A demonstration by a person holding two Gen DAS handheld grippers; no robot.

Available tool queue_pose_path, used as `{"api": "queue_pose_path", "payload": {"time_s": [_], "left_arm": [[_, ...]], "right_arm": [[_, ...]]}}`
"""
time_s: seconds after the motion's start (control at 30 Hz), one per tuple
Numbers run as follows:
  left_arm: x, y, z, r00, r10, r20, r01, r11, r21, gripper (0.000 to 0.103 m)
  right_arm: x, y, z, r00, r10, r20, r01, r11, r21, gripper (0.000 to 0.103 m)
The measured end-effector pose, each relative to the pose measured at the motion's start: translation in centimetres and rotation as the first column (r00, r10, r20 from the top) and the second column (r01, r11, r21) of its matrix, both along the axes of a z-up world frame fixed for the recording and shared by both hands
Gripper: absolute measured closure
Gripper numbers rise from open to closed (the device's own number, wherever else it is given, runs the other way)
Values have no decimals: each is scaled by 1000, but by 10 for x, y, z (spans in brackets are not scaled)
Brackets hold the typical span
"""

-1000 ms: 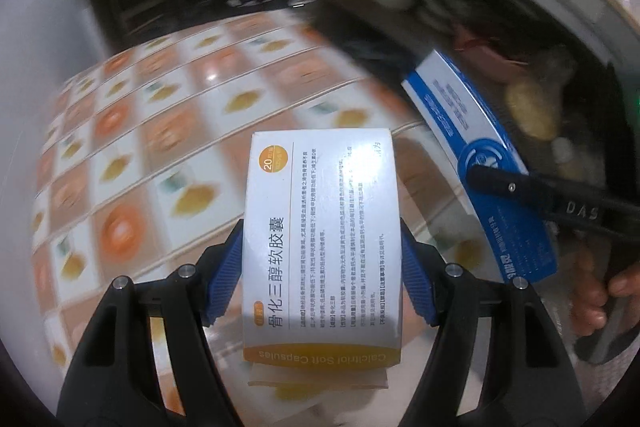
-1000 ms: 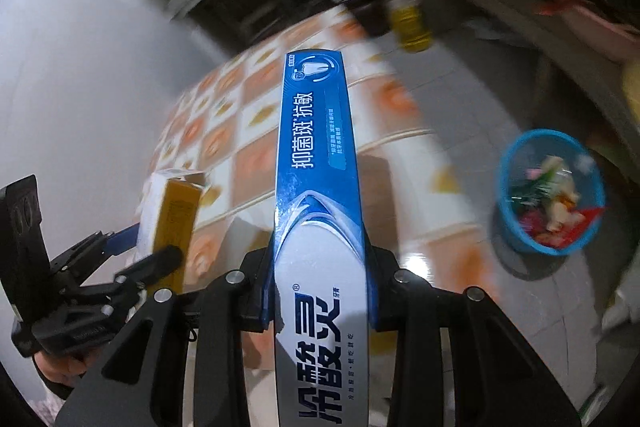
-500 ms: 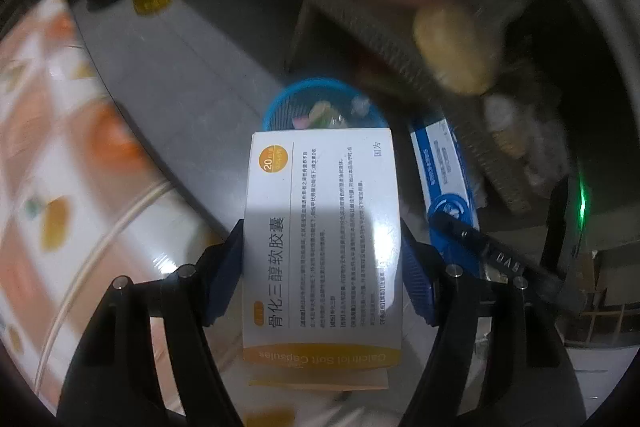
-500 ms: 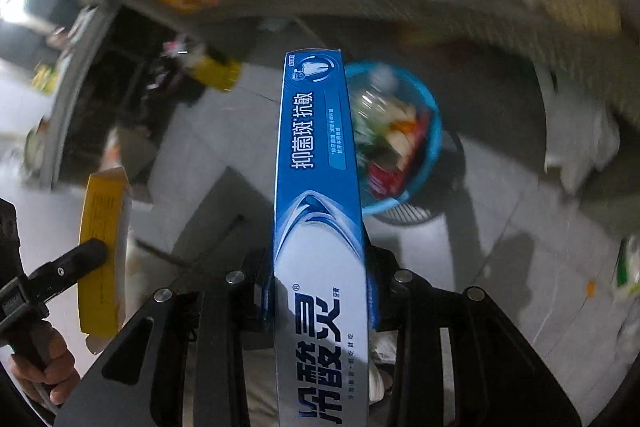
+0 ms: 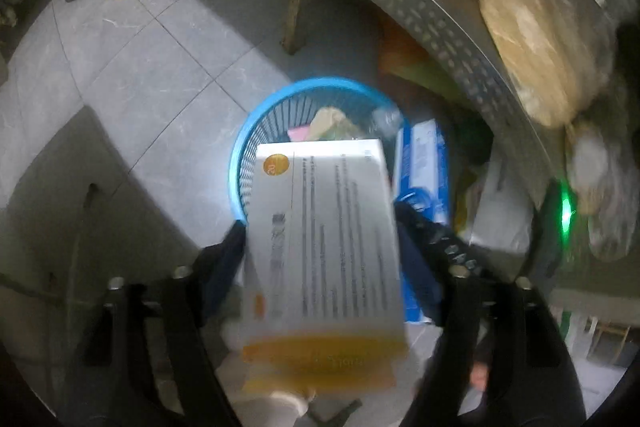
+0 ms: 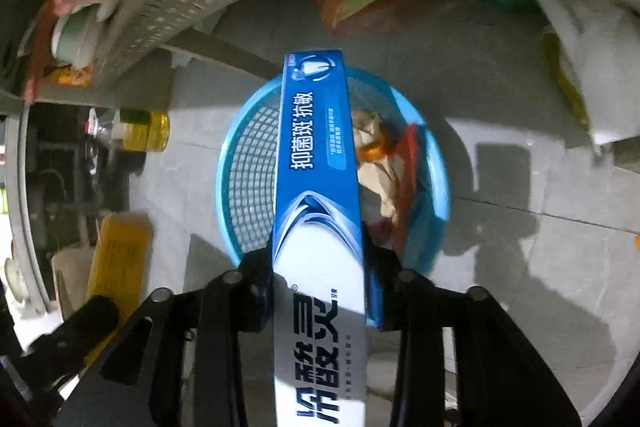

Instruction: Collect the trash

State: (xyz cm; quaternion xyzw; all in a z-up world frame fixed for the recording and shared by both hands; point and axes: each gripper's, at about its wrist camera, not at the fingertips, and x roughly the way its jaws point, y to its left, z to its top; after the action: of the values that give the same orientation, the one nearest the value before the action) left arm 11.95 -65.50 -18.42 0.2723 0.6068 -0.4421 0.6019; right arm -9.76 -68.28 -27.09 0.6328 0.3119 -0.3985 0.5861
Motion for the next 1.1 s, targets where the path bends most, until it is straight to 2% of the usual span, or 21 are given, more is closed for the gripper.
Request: {"api": "queue_pose_path", "payload": {"time_s": [0.03, 0.17, 0.27, 0.47, 0.57, 0.67, 0.73, 0.77, 0.9, 1.03, 1.1], "left_arm": [[2, -2, -4, 1000, 17, -12, -18, 1000, -1, 21], [7, 4, 0, 993, 76, -85, -79, 996, -34, 21], [4, 14, 20, 993, 76, -91, -83, 994, -71, 21], [-6, 56, 91, 997, 56, -61, -68, 975, -213, 21], [-16, 90, 133, 999, 47, -22, -51, 955, -291, 20], [-29, 140, 177, 999, 47, 26, -33, 926, -377, 18], [-34, 175, 196, 995, 75, 60, -43, 906, -421, 16], [-36, 189, 202, 994, 84, 68, -46, 898, -438, 14], [-45, 267, 225, 976, 183, 115, -104, 864, -492, 13], [-56, 342, 236, 933, 314, 179, -178, 829, -530, 10], [-62, 377, 240, 896, 383, 226, -211, 814, -541, 10]], "right_arm": [[2, -2, -5, 1000, -3, -1, 3, 1000, 10, 47], [7, 3, -12, 1000, 25, 9, -25, 1000, -2, 45], [-1, 12, -6, 999, 35, 5, -35, 999, -35, 45], [-21, 34, 24, 998, 52, -19, -54, 991, -119, 45], [-35, 53, 49, 997, 70, -26, -74, 982, -172, 45], [-39, 74, 73, 993, 113, -21, -115, 970, -215, 45], [-39, 97, 98, 983, 183, -35, -185, 943, -276, 45], [-39, 107, 108, 976, 212, -43, -215, 929, -301, 41], [-40, 160, 161, 935, 345, -81, -344, 829, -441, 29], [-47, 214, 213, 891, 432, -141, -428, 694, -579, 21], [-51, 240, 236, 874, 454, -174, -452, 628, -634, 15]]}}
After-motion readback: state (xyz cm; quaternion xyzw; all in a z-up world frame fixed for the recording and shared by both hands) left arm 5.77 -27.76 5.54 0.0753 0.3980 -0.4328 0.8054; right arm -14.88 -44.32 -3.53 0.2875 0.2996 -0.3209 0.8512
